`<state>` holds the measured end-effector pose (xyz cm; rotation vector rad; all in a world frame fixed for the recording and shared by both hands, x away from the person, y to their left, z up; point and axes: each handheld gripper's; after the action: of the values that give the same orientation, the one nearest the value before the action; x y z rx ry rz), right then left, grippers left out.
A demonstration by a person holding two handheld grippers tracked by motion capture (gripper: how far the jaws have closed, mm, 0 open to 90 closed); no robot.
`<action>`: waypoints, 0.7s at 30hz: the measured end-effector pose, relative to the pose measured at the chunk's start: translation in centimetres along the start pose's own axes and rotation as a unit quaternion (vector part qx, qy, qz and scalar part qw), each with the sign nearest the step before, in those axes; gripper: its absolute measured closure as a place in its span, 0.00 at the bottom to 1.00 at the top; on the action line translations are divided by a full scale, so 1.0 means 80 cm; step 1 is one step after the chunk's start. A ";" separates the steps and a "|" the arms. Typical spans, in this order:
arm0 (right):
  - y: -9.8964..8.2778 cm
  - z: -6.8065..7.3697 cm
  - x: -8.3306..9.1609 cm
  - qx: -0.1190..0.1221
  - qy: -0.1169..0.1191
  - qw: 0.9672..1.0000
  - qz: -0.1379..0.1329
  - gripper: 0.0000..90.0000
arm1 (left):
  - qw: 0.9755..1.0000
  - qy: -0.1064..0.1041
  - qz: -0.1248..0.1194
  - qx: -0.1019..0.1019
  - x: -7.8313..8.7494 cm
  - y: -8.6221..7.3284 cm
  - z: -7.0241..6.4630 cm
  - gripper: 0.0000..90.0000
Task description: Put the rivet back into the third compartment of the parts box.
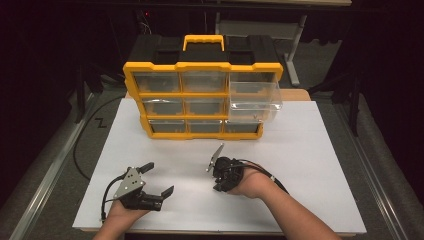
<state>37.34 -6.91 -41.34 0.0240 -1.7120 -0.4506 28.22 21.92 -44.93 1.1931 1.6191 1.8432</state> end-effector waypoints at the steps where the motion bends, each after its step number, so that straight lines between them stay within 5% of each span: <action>1: 0.000 0.000 0.001 0.002 -0.003 1.000 0.001 0.85 | 1.000 0.000 0.000 0.000 0.000 0.000 0.000 0.00; 21: -0.020 -0.015 0.028 -0.005 0.028 1.000 -0.012 0.91 | 1.000 0.001 0.002 0.001 0.000 0.000 0.000 0.00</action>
<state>37.65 -9.30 -39.56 0.0498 -1.6561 -0.4713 28.25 21.93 -44.96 1.1957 1.6229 1.8462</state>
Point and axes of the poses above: each handheld gripper's, and its own axes: x roughly backward along the jaws, y roughly out of its top, z roughly to its left, and after that the axes turned 8 degrees about -y, right-handed
